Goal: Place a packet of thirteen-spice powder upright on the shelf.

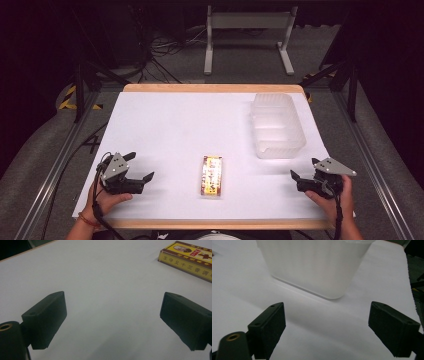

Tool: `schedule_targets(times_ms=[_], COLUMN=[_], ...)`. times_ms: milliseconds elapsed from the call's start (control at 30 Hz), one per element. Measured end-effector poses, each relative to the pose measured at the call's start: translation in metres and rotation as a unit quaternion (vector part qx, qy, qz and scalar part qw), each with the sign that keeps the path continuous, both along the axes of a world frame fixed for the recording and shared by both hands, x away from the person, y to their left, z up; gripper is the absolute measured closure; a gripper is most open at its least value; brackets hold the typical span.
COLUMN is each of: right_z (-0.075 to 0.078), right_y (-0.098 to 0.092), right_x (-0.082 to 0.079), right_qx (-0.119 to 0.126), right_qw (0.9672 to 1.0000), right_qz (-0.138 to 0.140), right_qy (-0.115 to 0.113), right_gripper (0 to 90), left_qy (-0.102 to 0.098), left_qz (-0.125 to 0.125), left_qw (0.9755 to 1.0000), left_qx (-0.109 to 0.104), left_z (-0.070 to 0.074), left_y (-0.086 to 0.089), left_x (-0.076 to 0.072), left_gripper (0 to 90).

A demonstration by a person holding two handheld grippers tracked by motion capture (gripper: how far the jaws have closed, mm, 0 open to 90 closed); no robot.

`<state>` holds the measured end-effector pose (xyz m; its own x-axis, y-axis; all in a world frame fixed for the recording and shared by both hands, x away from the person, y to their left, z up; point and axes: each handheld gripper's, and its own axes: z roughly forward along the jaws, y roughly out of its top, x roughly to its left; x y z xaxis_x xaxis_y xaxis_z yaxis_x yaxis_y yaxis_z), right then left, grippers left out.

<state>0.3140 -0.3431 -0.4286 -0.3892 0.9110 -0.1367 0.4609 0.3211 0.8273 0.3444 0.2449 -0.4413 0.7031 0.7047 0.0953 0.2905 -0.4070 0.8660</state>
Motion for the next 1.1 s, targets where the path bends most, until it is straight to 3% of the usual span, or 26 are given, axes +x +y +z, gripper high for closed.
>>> schedule_targets(times_ms=[433,600,700,867,1100], right_z=[0.009,0.012,0.014,0.016,0.023], right_y=[0.031,0.048,0.060,0.085,0.116], right_x=[0.001,-0.001,-0.001,-0.003,0.005], right_qx=[0.017,0.031,0.042,0.065,0.082], right_qw=[0.9982,0.9956,0.9938,0.9874,0.9831], right_qz=[0.052,0.079,0.092,0.124,0.126], right_qy=[0.026,0.038,0.046,0.074,0.104], right_gripper=[18.5,18.4,18.0,17.3,20.3], left_qy=[0.000,0.001,0.002,0.001,0.001], left_qz=[0.001,0.001,0.001,-0.001,-0.002], left_qw=[1.0000,0.9999,0.9999,0.9998,0.9998], left_qx=[0.007,0.012,0.016,0.020,0.021], left_z=[-0.002,-0.003,-0.004,-0.004,-0.005], left_y=[0.004,0.002,0.001,0.000,0.000], left_x=[-0.009,-0.008,-0.008,-0.009,-0.009], left_gripper=[7.9,7.8,8.1,8.5,8.7])
